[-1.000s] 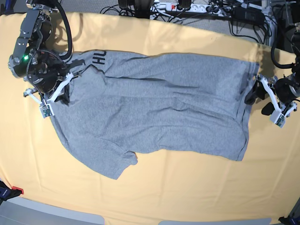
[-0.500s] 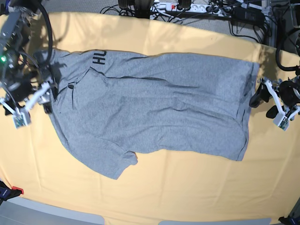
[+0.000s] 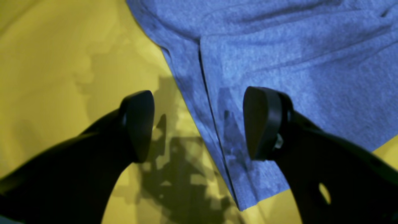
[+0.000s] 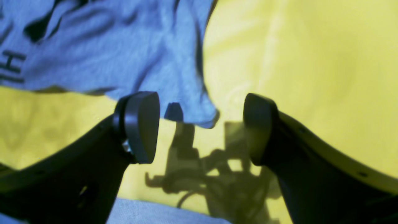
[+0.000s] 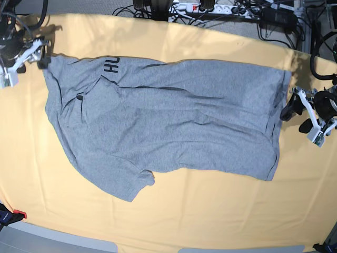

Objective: Layout the t-shirt on the table in an organized manner, then fold the t-shirt properly
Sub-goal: 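Regrasp the shoulder corner with the left gripper, holding with the right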

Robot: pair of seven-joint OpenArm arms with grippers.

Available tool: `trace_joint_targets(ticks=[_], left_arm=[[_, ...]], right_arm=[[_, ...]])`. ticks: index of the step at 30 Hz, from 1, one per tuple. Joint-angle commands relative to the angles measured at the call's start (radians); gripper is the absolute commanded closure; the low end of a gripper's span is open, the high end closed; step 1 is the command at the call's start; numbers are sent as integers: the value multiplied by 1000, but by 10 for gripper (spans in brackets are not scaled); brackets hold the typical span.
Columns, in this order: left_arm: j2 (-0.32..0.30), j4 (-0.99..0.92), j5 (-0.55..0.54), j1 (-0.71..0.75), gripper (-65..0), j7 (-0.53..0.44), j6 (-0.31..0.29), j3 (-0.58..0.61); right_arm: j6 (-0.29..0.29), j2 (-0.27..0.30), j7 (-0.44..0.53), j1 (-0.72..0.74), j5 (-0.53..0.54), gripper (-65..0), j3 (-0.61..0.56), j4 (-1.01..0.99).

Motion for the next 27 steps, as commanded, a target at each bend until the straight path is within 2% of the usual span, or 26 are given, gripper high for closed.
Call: trace_joint_targets(ticks=[1, 6, 14, 20, 21, 22, 25, 27], left_arm=[[-26, 11, -19, -14, -449, -15, 4, -10], [-25, 11, -24, -14, -449, -13, 5, -10], [-25, 11, -56, -14, -449, 18, 4, -10], [-25, 11, -53, -14, -449, 18, 5, -10], [-25, 11, -53, -14, -449, 18, 5, -10], [-25, 11, -53, -14, -449, 19, 5, -10], [-26, 11, -101, -14, -449, 50, 5, -14], [-25, 11, -203, -14, -449, 98, 5, -47]], right_arm=[[10, 2, 45, -9, 13, -432, 8, -3], [79, -37, 130, 13, -13, -432, 8, -135], [155, -38, 128, 111, -10, -432, 8, -330], [159, -38, 115, 132, -10, -421, 8, -348], [161, -38, 113, 132, -10, -376, 8, -348], [163, -38, 106, 132, -10, -300, 8, -348], [180, -33, 60, 133, -9, 0, 8, -348], [186, -23, 32, 132, 15, 0, 8, -348]])
